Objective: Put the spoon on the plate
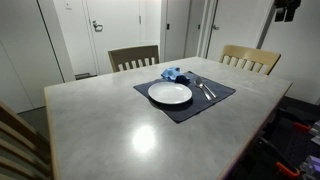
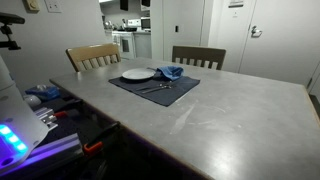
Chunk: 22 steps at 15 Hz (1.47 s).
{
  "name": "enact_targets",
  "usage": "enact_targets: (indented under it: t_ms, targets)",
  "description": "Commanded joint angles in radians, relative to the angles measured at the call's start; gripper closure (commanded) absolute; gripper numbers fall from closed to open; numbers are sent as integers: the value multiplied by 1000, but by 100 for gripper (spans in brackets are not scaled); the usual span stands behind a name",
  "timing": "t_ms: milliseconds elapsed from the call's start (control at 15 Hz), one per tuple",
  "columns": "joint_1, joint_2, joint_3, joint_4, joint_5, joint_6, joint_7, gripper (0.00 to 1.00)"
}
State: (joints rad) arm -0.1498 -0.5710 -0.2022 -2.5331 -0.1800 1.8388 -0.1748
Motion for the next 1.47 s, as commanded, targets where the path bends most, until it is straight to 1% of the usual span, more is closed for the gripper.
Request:
enact_targets:
  t_ms: [0, 400, 533, 933, 1000, 1133, 1400]
  targets:
    - [6, 47, 10, 55, -3, -10, -13, 0]
    - [44, 146, 31, 169, 4, -21, -30, 0]
    - [58, 190, 45, 211, 15, -50, -17, 0]
    - [102, 324, 61, 295, 74, -74, -71, 0]
    - [88, 261, 67, 239, 56, -36, -27, 0]
    - [90, 278, 71, 244, 57, -34, -27, 0]
    - [89, 266, 70, 244, 57, -35, -27, 0]
